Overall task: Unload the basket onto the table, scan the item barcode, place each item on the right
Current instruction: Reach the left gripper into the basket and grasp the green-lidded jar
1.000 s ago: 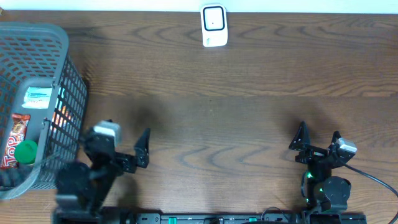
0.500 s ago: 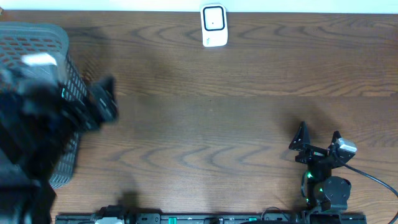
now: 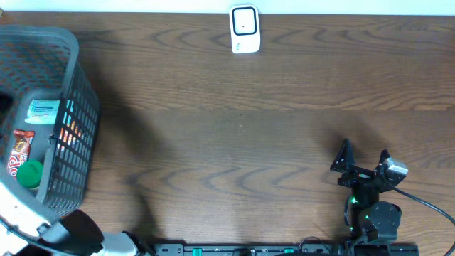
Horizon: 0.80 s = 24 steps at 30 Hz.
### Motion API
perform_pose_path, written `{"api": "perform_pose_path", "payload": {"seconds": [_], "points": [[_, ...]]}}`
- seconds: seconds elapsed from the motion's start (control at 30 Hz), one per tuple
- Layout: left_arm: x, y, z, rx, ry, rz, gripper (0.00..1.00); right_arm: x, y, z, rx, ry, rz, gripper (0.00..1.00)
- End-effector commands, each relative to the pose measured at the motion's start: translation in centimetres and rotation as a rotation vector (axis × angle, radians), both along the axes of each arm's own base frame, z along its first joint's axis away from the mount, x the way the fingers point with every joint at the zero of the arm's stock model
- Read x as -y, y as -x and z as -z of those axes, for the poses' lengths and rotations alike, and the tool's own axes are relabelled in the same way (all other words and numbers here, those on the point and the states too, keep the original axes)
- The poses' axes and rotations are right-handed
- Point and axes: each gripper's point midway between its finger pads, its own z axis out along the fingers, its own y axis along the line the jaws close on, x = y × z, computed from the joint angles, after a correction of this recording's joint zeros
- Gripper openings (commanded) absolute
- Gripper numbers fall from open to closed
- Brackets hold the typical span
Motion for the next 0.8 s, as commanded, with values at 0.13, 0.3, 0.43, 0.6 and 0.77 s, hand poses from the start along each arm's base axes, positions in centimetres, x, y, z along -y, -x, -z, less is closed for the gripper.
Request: {"api": "perform_pose_path", "payload": {"seconds": [0.13,0.3,0.43,0.6,0.77], "points": [[-1.7,1.5,3.9,0.029,0.093,-0.136,0.98,0.1,0.0,0.0,0.001,-0.003,0.003,0.99],[-1.5,1.9,9.1,-0.038,0.149,-0.144,0.98,0.1,0.0,0.0,0.001,-0.003,0.003,0.99],[-1.7,2.4,13.0,-0.074,0.155,-0.154,0.98,0.1,0.0,0.0,0.001,-0.003,0.003,0.99],[-2.2,3.0,14.7,-0.109,0.129,-0.169,0.98,0.1,0.0,0.0,0.001,-0.003,0.003,0.99],[-2.4,3.2,15.8,-0.117,0.117,-0.173,0.98,0.1,0.0,0.0,0.001,-0.003,0.003,0.99]]}}
